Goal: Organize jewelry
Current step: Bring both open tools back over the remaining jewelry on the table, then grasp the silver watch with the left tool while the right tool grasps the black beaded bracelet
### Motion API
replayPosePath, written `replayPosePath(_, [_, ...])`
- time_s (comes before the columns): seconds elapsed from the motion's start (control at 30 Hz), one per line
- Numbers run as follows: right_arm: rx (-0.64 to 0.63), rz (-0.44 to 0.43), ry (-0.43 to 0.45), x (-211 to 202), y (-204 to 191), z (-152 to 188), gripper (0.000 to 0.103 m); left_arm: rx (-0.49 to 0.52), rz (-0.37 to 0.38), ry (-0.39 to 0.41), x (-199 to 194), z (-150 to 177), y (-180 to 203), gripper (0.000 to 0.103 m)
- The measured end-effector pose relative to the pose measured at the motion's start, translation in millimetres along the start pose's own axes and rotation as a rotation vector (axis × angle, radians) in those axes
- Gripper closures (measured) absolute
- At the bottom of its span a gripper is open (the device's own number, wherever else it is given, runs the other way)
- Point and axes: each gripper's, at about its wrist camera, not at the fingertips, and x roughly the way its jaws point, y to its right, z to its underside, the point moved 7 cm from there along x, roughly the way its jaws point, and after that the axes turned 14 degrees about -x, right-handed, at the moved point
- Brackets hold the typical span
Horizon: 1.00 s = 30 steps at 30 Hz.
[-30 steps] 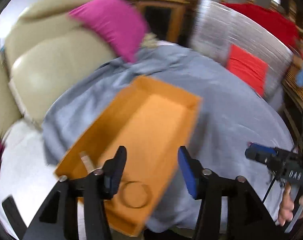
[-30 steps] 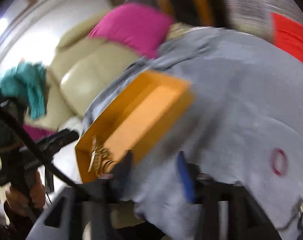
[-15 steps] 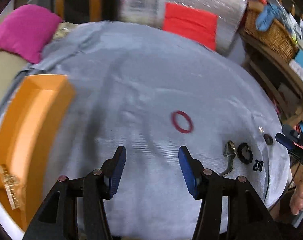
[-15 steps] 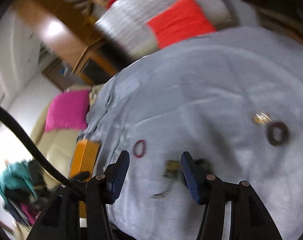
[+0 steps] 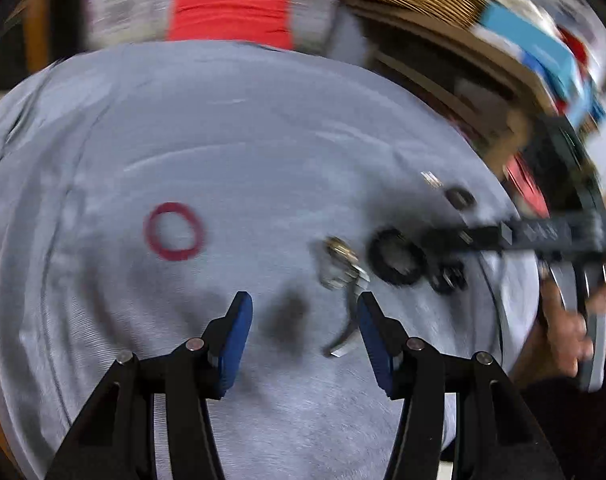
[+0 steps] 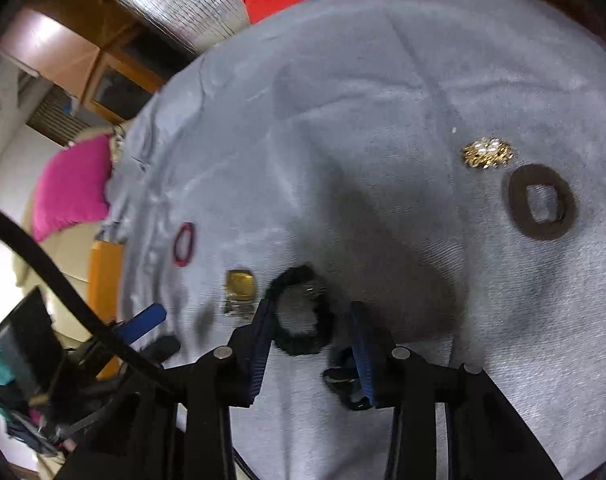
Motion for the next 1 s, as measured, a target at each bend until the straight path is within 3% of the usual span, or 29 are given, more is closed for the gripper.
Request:
replayPosePath(0.1, [-0.009, 0.011, -0.012, 4, 2, 1, 0.064, 0.050, 0.000, -0.036, 9, 8, 11, 0.048])
replayPosePath(0.3, [-0.057, 0.069, -0.054, 17, -3, 4, 0.078, 0.030, 0.033, -0.121, 31, 15, 15, 0.048])
replayPosePath(0.4, [-0.058, 0.099, -0.052, 16, -1, 6, 0.093, 0.062, 0.044, -0.114, 33, 20, 21, 0.048])
replayPosePath(0.47, [-0.042, 0.093, -0.036, 12, 0, 5, 0.094, 0.067, 0.057, -0.111, 35, 22, 24, 0.061])
replayPosePath(0.53, [-0.041, 0.099, 0.000, 4, 0, 2, 0.094, 0.074, 0.064, -0.117, 37, 22, 26, 0.093])
replayPosePath(0.6, [-0.033, 0.092, 0.046, -7, 0, 0, 0.095, 0.078, 0.069, -0.115, 39, 20, 29, 0.096])
replayPosePath(0.73, [0.009, 0.074, 0.132, -23, 2, -7, 0.095, 0.019, 0.102, -0.084, 32, 7, 25, 0.098])
replayPosePath(1.0, [0.055, 0.052, 0.244, -44, 1, -18, 0.095, -0.143, 0.183, 0.102, -13, -36, -5, 0.099])
